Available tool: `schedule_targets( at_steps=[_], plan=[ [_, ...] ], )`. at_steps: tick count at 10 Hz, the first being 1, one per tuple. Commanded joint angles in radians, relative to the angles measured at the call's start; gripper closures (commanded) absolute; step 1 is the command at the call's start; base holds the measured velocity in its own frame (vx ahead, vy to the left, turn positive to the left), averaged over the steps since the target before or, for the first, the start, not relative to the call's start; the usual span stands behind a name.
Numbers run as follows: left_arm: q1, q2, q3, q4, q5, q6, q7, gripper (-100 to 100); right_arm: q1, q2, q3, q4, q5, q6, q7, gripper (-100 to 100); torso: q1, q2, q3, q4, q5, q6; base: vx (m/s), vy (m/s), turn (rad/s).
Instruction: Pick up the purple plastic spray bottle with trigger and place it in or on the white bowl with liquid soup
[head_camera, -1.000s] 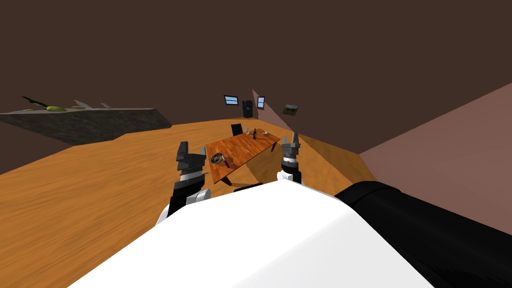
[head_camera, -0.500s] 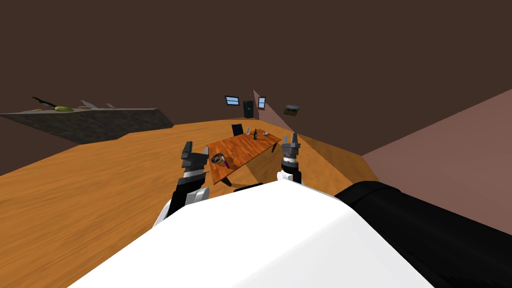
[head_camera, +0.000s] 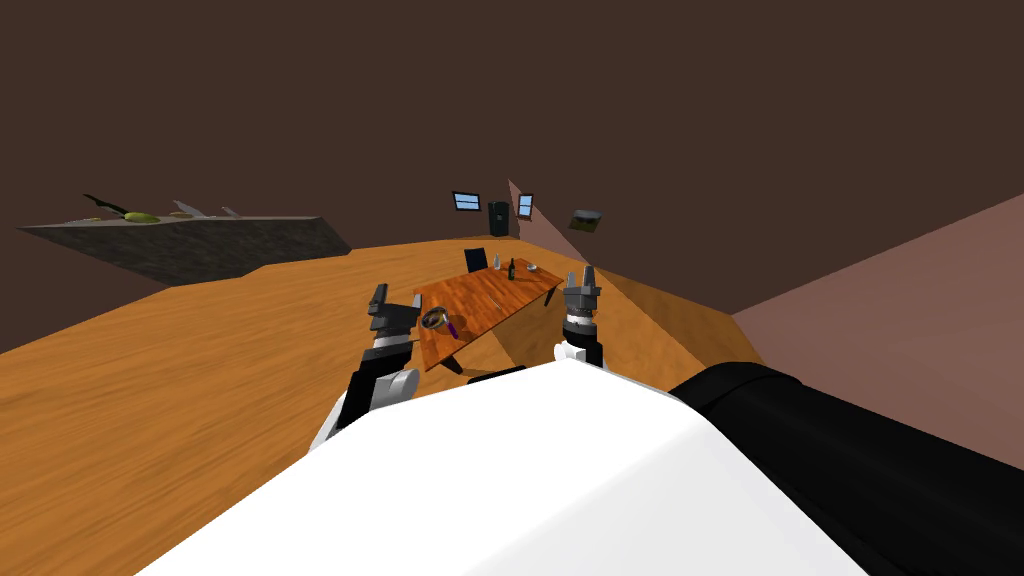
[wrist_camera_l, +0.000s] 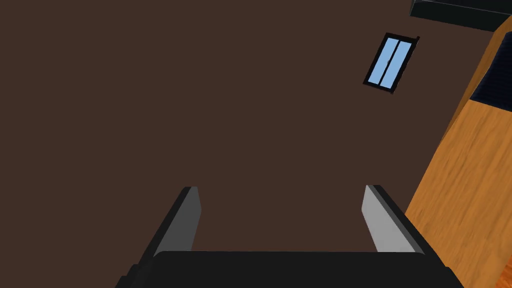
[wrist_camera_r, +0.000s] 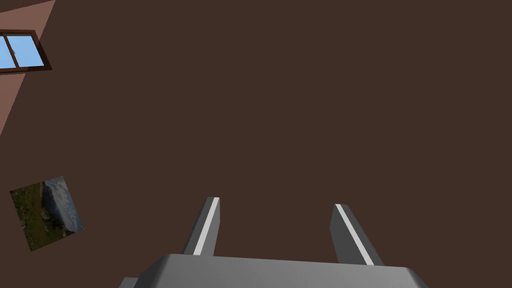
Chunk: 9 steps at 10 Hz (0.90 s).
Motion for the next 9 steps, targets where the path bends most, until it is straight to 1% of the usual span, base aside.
schedule_targets(
  at_steps=[1, 4, 5, 6, 7, 9],
  plan=[
    [-0.039, 0.009, 0.005, 0.045, 0.047, 0.015, 0.035, -100, 0.000, 0.000, 0.000, 0.000, 0.000, 0.000, 0.000, 0, 0.000, 0.000, 0.000, 0.000, 0.000, 0.000, 0.034, -0.021, 0.038],
    [-0.106, 0.021, 0.017, 0.130, 0.138, 0.044, 0.108, -100, 0.000, 0.000, 0.000, 0.000, 0.000, 0.000, 0.000, 0, -0.003, -0.003, -0.002, -0.001, -0.001, 0.000, 0.068, -0.055, 0.044],
    [-0.106, 0.021, 0.017, 0.142, 0.144, 0.044, 0.108, -100, 0.000, 0.000, 0.000, 0.000, 0.000, 0.000, 0.000, 0, -0.004, -0.003, -0.002, -0.001, -0.001, 0.000, 0.039, -0.039, 0.009],
    [-0.128, 0.022, 0.023, 0.177, 0.177, 0.055, 0.134, -100, 0.000, 0.000, 0.000, 0.000, 0.000, 0.000, 0.000, 0, -0.002, -0.001, -0.001, 0.000, -0.001, 0.000, 0.038, -0.021, 0.027],
    [-0.128, 0.022, 0.023, 0.177, 0.177, 0.055, 0.134, -100, 0.000, 0.000, 0.000, 0.000, 0.000, 0.000, 0.000, 0, -0.001, -0.001, 0.000, 0.000, 0.000, 0.000, 0.027, -0.016, 0.014],
    [-0.170, 0.022, 0.036, 0.253, 0.241, 0.079, 0.184, -100, 0.000, 0.000, 0.000, 0.000, 0.000, 0.000, 0.000, 0, -0.001, 0.000, 0.000, 0.000, 0.000, 0.000, 0.042, -0.038, 0.038]
  ],
)
